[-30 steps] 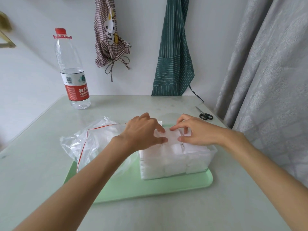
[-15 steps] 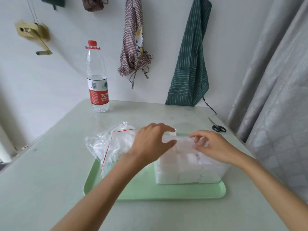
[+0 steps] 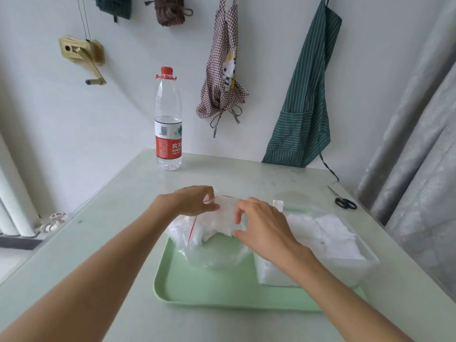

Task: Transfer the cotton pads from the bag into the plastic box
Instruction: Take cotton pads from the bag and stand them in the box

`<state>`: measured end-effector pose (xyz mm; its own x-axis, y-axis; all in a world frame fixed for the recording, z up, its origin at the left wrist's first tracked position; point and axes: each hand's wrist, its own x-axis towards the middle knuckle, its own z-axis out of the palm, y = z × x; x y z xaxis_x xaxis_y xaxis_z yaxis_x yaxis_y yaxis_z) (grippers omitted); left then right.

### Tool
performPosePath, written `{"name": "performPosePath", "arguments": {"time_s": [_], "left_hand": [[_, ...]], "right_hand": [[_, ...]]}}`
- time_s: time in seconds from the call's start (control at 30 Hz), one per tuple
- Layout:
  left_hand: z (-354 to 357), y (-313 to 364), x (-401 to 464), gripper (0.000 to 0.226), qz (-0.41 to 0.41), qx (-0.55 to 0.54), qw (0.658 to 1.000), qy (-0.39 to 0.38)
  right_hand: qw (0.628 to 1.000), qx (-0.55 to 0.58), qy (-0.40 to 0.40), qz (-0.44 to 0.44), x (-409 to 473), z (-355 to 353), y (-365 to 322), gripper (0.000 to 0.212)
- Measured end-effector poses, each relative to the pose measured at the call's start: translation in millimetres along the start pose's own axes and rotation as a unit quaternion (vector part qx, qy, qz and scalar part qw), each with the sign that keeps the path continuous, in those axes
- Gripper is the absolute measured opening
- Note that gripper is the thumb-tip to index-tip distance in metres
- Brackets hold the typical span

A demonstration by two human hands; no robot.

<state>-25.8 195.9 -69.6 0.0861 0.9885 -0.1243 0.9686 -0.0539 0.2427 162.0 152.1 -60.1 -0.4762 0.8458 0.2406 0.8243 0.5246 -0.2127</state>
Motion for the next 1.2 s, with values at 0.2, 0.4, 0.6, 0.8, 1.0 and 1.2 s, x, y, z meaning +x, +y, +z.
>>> {"name": "performPosePath", "arguments": {"time_s": [0.2, 0.4, 0.6, 0.8, 1.0, 1.2], "left_hand": [[12.1, -5.4, -17.9, 0.036, -0.092, -0.024, 0.977, 0.191], [28.1, -8.7, -38.8, 0.031, -0.159, -0.087, 0.951, 0.250], [26.6, -13.9, -48.1, 0.012, 0.023, 0.066, 0.933, 0.354], [29.4, -15.1, -70.9, 0.058, -0.044, 0.062, 0.970, 0.231], [29.3, -16.8, -102.2, 0.086, -0.088, 0.049, 0.981, 0.167], [44.4, -21.3, -111.7, 0.064, -0.107, -0.074, 0.973, 0.189]], "right_hand": [[0.994, -0.042, 0.091, -0.037, -1.9, 12.0, 11.8, 0.035], [1.000, -0.006, 0.025, 0.006, 1.3, 18.2, 5.4, 0.032], [0.999, -0.011, -0.033, -0.024, -0.5, 13.7, 0.9, 0.027], [0.997, -0.023, -0.035, -0.060, -16.2, 20.1, 6.5, 0.028], [0.994, 0.014, 0.024, -0.103, -35.4, 29.4, -6.2, 0.019], [0.985, 0.152, 0.044, -0.068, -51.5, 30.9, -13.1, 0.012]]}}
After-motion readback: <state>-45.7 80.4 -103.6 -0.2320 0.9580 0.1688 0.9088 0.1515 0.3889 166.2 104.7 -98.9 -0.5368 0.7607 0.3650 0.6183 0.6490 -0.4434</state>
